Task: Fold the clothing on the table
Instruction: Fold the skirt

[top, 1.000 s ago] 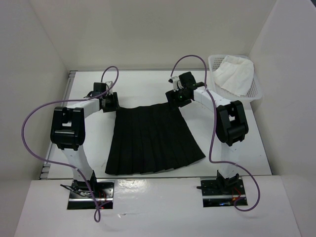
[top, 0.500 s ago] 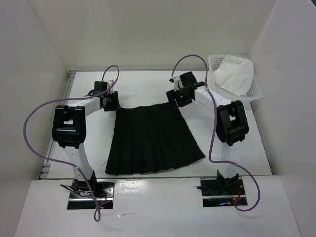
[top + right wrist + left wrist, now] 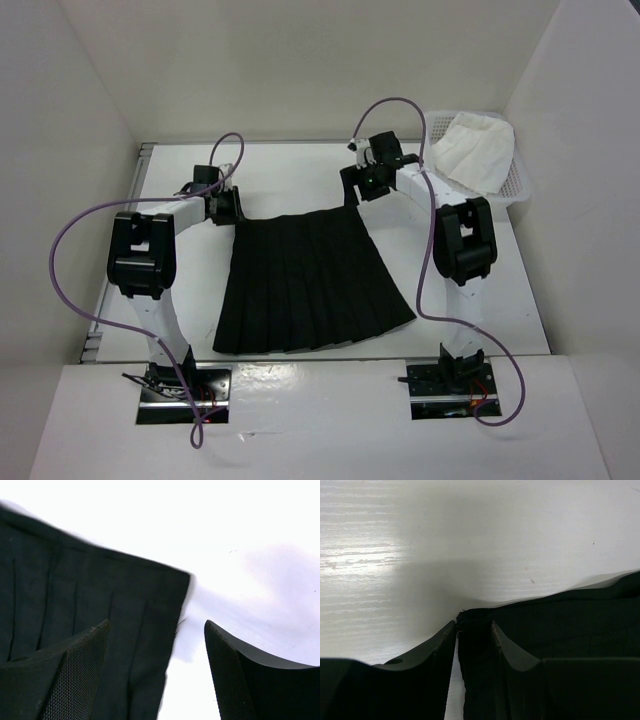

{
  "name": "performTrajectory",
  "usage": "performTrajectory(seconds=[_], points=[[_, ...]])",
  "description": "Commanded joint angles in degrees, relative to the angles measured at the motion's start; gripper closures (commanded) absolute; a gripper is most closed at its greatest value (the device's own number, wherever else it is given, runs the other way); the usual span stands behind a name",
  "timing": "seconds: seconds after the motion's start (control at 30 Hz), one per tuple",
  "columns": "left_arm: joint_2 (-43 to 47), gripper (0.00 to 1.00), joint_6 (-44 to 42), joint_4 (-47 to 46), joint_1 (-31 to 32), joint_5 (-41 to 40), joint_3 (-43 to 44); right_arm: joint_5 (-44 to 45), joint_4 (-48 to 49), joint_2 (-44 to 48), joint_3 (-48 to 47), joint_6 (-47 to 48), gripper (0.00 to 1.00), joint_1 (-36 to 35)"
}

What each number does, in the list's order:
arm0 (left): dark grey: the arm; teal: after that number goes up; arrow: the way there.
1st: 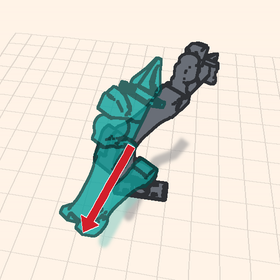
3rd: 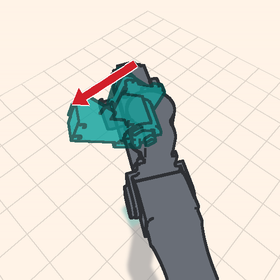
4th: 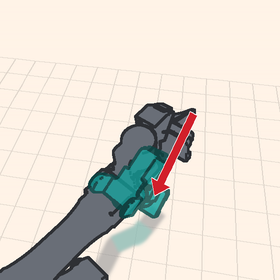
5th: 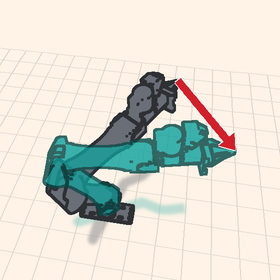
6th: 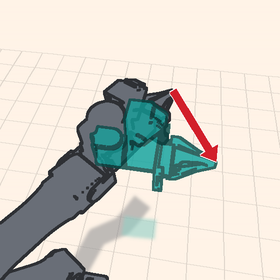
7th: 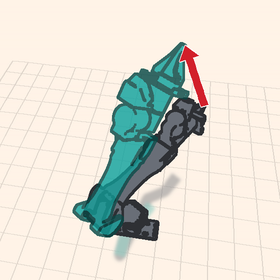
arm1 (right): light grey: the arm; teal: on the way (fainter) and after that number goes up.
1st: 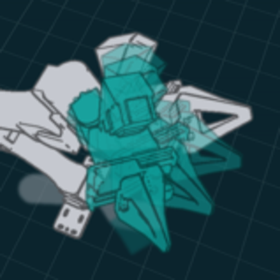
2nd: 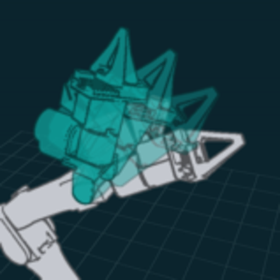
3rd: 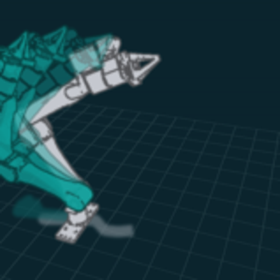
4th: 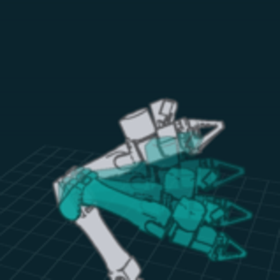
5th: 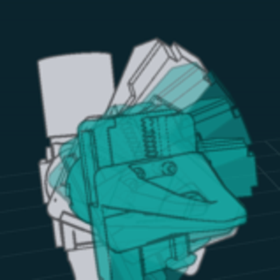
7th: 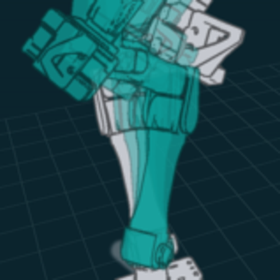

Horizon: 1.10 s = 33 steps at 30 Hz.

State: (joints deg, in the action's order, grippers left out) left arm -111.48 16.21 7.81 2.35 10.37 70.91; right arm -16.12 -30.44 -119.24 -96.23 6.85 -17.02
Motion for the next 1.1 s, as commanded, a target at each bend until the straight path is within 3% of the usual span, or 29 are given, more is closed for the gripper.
performTrajectory(seconds=[0.0,1.07], points=[[1.52,0.6,-1.62,-0.26,0.11,1.23,1.16,-2.16,-1.02,-2.83,-4.05,-0.88,0.2,1.45],[2.58,0.63,-1.62,-0.26,0.11,1.76,0.1,2.32,0.03,-10.13,-7.74,-1.4,0.33,1.46]])
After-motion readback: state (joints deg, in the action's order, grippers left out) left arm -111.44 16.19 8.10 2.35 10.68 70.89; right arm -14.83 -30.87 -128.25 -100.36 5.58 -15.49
